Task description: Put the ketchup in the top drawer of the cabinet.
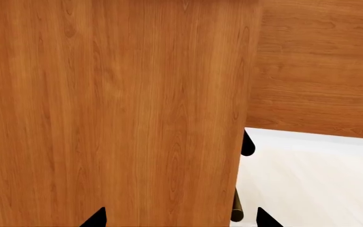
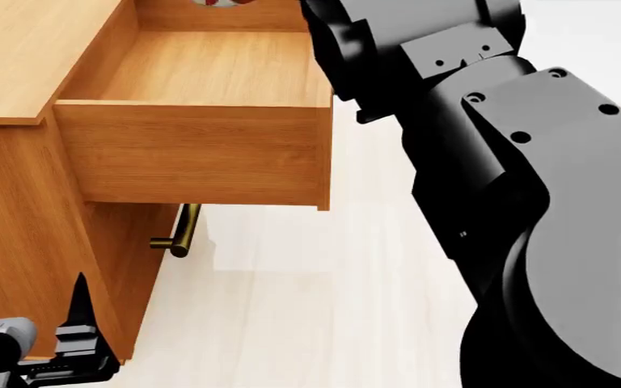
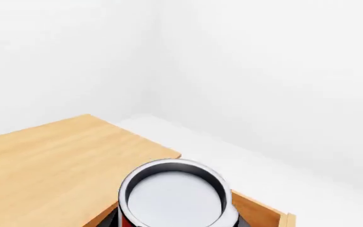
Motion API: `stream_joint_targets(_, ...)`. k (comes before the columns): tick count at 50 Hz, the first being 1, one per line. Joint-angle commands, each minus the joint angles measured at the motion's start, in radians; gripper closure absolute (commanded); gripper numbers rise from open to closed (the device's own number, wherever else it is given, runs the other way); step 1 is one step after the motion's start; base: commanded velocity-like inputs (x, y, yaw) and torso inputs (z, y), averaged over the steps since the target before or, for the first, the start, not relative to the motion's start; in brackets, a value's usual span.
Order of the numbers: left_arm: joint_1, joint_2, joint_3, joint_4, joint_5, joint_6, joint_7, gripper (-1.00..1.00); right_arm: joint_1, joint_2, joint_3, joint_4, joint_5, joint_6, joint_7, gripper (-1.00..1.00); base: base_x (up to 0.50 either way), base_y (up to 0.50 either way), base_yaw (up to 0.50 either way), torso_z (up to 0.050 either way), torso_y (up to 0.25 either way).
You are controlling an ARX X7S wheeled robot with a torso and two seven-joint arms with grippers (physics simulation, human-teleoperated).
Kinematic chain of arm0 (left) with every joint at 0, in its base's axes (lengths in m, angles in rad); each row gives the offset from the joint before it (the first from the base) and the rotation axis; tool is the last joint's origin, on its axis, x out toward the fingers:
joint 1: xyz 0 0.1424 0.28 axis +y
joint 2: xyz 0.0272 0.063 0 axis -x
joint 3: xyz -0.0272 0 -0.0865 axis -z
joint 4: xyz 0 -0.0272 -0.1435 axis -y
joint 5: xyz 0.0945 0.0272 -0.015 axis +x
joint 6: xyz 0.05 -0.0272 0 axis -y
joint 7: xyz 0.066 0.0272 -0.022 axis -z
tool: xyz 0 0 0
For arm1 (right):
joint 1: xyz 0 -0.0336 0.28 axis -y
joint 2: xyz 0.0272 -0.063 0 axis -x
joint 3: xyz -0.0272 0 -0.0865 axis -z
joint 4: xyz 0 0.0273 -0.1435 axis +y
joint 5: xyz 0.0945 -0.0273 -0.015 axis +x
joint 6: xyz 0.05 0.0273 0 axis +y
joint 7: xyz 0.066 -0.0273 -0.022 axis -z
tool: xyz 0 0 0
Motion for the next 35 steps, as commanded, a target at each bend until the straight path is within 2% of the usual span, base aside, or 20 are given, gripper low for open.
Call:
stream_joint_targets(1,-0.003,-0.001,0.004,-0.004,-0.003,0.001,0.000,-1.00,0.007,0.000,-0.012,0.011,-0.029,0.134,-0.021,1.00,0.00,0.00,0.00,0.000,0.000)
stream_joint_targets(9,-0.003,-0.002,0.006,-0.006,-0.008,0.001,0.000,-1.00,-0.009,0.000,-0.005,0.004,-0.072,0.211,-0.038,1.00,0.00,0.00,0.00,0.000,0.000)
stream_joint_targets(19,0.000,-0.003,0.007,-0.018,-0.007,0.011,0.000,-1.00,-0.016,0.000,-0.001,-0.003,-0.064,0.191,-0.063,1.00,0.00,0.00,0.00,0.000,0.001)
stream_joint_targets(30,0.001,-0.003,0.010,-0.019,-0.010,0.013,-0.002,-1.00,-0.031,0.000,-0.013,0.032,0.124,0.140,-0.120,1.00,0.00,0.00,0.00,0.000,0.000)
stream_joint_targets(35,0.002,-0.002,0.011,-0.027,-0.011,0.020,0.000,-1.00,-0.038,0.000,-0.033,0.028,0.148,0.132,-0.123,1.00,0.00,0.00,0.00,0.000,0.000)
